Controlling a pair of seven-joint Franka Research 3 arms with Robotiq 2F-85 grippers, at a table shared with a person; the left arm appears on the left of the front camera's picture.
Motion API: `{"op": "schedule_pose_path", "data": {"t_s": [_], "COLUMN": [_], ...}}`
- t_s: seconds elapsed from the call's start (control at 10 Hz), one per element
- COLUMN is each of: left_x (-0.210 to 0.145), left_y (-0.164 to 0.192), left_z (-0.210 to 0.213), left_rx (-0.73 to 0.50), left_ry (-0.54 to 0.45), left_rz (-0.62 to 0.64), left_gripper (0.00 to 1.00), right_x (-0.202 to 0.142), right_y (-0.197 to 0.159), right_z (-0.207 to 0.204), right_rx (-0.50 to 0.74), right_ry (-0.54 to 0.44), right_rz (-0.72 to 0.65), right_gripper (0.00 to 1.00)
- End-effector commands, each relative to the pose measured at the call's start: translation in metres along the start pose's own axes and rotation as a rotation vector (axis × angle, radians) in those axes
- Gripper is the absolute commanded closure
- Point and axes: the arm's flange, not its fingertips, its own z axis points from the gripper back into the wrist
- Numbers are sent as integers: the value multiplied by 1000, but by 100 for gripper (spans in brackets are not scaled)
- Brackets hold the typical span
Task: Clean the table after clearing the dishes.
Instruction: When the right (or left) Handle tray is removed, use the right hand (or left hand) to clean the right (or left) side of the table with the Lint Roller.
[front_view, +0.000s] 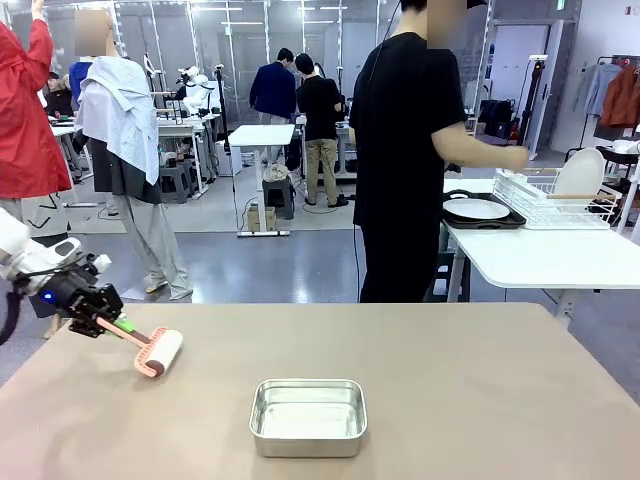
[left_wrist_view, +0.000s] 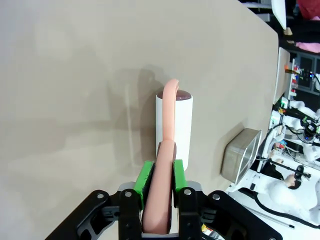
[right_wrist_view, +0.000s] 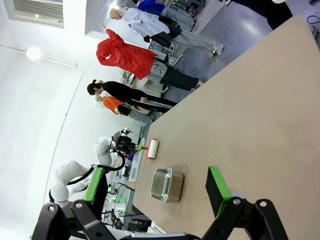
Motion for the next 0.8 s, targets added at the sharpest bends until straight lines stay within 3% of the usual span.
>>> {"op": "schedule_pose_path", "data": {"t_s": [0.0,0.7], "left_x": [-17,-44], "left_y": [29,-5], "left_z": [14,79], "left_rx": [190,490], "left_ry": [6,-49], "left_rz": [68,118], "left_gripper": [78,78], "right_x": [-1,-1], "right_y": [2,2], "right_z": [1,1], "right_rx": [8,8], "right_ry": [5,5], "right_rz": [8,8], "right_gripper": [0,0]}}
